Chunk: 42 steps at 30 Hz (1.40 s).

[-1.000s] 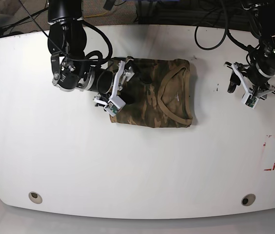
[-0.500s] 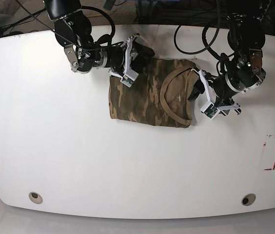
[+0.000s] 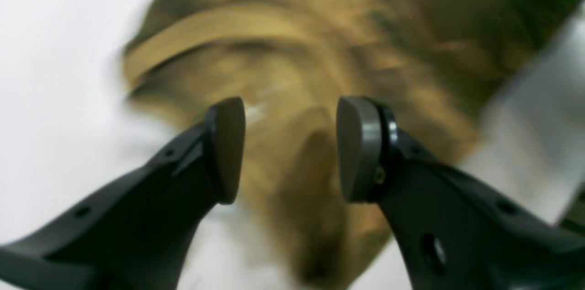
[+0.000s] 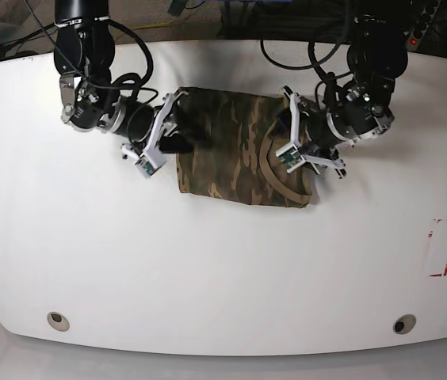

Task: Fold the T-shirt properly
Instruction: 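Grasp the folded shirt's sides with both grippers, then release the right gripper and drag the folded shirt with the left gripper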

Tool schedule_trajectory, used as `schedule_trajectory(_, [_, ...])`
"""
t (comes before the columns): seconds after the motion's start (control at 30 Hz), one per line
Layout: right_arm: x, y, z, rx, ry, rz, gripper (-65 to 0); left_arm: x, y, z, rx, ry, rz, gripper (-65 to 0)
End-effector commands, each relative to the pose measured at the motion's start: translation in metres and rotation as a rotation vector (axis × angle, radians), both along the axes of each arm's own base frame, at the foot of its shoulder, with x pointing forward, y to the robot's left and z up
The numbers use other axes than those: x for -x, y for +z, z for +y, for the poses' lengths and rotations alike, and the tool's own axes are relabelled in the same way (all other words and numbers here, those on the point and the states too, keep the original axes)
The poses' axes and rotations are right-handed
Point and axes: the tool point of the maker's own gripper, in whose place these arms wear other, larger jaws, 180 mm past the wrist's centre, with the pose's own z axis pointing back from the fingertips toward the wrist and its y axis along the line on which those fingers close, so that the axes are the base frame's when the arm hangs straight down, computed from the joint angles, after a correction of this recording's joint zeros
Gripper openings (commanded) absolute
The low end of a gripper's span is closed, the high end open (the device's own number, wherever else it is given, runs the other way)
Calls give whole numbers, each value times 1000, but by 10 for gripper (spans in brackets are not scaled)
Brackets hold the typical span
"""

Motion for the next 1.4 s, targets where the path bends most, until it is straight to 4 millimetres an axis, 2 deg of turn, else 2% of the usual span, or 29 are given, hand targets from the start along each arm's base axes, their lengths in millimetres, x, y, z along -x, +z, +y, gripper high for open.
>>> schedule_trajectory(0.0, [-29, 13, -11, -15, -22, -52, -471, 2, 8, -16, 9, -58, -31, -350])
schedule_trajectory(0.1, [-49, 7, -17, -17, -45, -33, -471, 9, 5, -25, 12, -88, -18, -350])
schedule_trajectory(0.2, [-66, 0, -24, -22, -72, -8, -471, 20, -4, -23, 11, -85, 13, -350])
schedule_trajectory(0.3, [-85, -5, -31, -54, -114, 2, -471, 22, -8, -20, 2, -81, 26, -350])
schedule_trajectory(0.4, [-98, -17, -32, -86, -142, 22, -471, 22, -23, 0, -43, -63, 63, -350])
schedule_trajectory(0.53, [-102, -31, -36, -80, -139, 37, -472, 14, -37, 21, -63, 0, 102, -350])
schedule_trajectory(0.67, [-102, -23, -36, -72, -125, 18, -474, -7, -42, 54, -134, 31, 103, -350])
schedule_trajectory(0.8, [-97, -3, -41, -25, -96, -32, -474, -26, -21, 74, -184, 35, 31, -350])
schedule_trajectory(0.93, [-93, 19, -37, 3, -68, -89, -472, -36, 10, 73, -180, 35, -70, -350])
schedule_trajectory(1.03, [-91, 19, -28, 2, -44, -92, -472, -34, 22, 71, -166, 40, -104, -350])
schedule_trajectory(1.17, [-90, 0, -30, 57, -44, -58, -472, -28, 27, 50, -106, 38, -118, -350])
schedule_trajectory(1.37, [-91, -34, -14, 185, -40, -59, -472, -20, 23, 24, -22, 51, -90, -350])
